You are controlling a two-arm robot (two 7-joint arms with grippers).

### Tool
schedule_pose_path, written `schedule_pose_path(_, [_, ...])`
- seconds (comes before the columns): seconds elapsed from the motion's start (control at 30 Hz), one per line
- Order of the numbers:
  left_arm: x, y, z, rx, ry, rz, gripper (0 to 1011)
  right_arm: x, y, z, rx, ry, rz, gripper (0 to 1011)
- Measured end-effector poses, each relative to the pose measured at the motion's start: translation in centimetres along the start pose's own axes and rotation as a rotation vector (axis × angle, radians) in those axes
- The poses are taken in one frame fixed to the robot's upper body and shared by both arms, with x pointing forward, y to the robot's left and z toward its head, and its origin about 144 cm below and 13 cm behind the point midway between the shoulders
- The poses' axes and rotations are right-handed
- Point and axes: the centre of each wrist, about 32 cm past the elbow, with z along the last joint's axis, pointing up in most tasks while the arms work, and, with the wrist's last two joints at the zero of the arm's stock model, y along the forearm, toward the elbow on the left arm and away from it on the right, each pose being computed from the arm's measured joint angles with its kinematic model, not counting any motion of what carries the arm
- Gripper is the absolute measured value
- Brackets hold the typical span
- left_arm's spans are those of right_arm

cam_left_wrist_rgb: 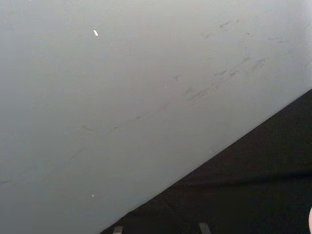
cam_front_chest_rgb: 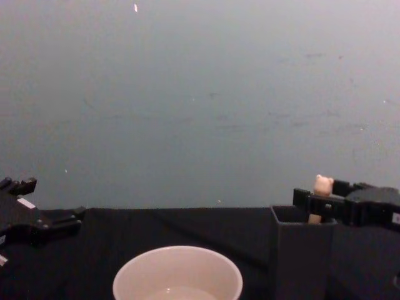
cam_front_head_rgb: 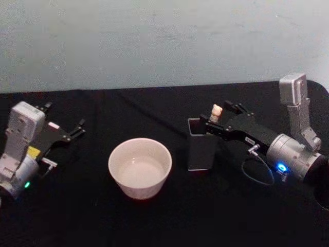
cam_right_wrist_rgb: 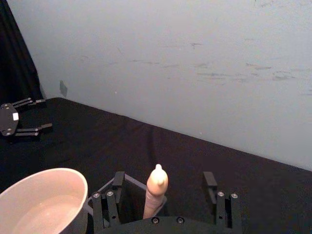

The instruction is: Pick up the stirring spoon with one hand, stir inside the cup, then place it back in its original position.

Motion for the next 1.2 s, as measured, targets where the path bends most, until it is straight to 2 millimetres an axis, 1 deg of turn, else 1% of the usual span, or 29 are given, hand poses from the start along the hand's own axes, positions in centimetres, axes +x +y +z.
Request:
schedule_pose_path(0.07, [0.00,0.00,0.00,0.000,0.000,0.000,1001,0.00,-0.01,0.01,0.000,0.000,0.000,991])
schedule_pose_path(0.1, [0.00,0.00,0.00,0.000,0.000,0.000,1001,0.00,-0.03,0.01,0.001,0.000,0.000,964])
schedule_pose_path(0.17, [0.00,0.00,0.00,0.000,0.000,0.000,1001,0.00,-0.04,0.01,0.001,0.001,0.000,941])
schedule_pose_path(0.27, [0.00,0.00,0.00,0.000,0.000,0.000,1001,0.00,-0.05,0.02,0.002,0.001,0.000,868])
schedule_pose_path(0.33, [0.00,0.00,0.00,0.000,0.000,0.000,1001,0.01,-0.06,0.02,0.002,0.002,0.000,800])
schedule_pose_path(0.37, [0.00,0.00,0.00,0.000,0.000,0.000,1001,0.01,-0.06,0.02,0.002,0.002,0.000,786])
schedule_pose_path(0.43, [0.00,0.00,0.00,0.000,0.000,0.000,1001,0.01,-0.07,0.02,0.002,0.002,-0.001,707])
schedule_pose_path(0.53, [0.00,0.00,0.00,0.000,0.000,0.000,1001,0.02,-0.08,0.03,0.003,0.002,-0.001,627])
schedule_pose_path(0.6, [0.00,0.00,0.00,0.000,0.000,0.000,1001,0.02,-0.09,0.03,0.003,0.002,-0.001,548])
schedule_pose_path(0.7, [0.00,0.00,0.00,0.000,0.000,0.000,1001,0.02,-0.10,0.03,0.003,0.003,-0.001,476])
schedule_pose_path(0.73, [0.00,0.00,0.00,0.000,0.000,0.000,1001,0.01,-0.10,0.03,0.003,0.003,-0.001,424])
schedule_pose_path(0.77, [0.00,0.00,0.00,0.000,0.000,0.000,1001,0.01,-0.10,0.03,0.003,0.003,-0.001,403])
schedule_pose_path(0.8, [0.00,0.00,0.00,0.000,0.000,0.000,1001,0.01,-0.11,0.03,0.003,0.003,-0.001,343])
schedule_pose_path(0.87, [0.00,0.00,0.00,0.000,0.000,0.000,1001,0.02,-0.11,0.03,0.003,0.003,-0.001,305])
schedule_pose_path(0.9, [0.00,0.00,0.00,0.000,0.000,0.000,1001,0.02,-0.11,0.03,0.003,0.003,-0.001,250])
schedule_pose_path(1.0, [0.00,0.00,0.00,0.000,0.000,0.000,1001,0.01,-0.11,0.04,0.004,0.003,0.000,218])
schedule_pose_path(1.2, [0.00,0.00,0.00,0.000,0.000,0.000,1001,-0.13,-0.14,0.05,0.007,0.006,0.007,215])
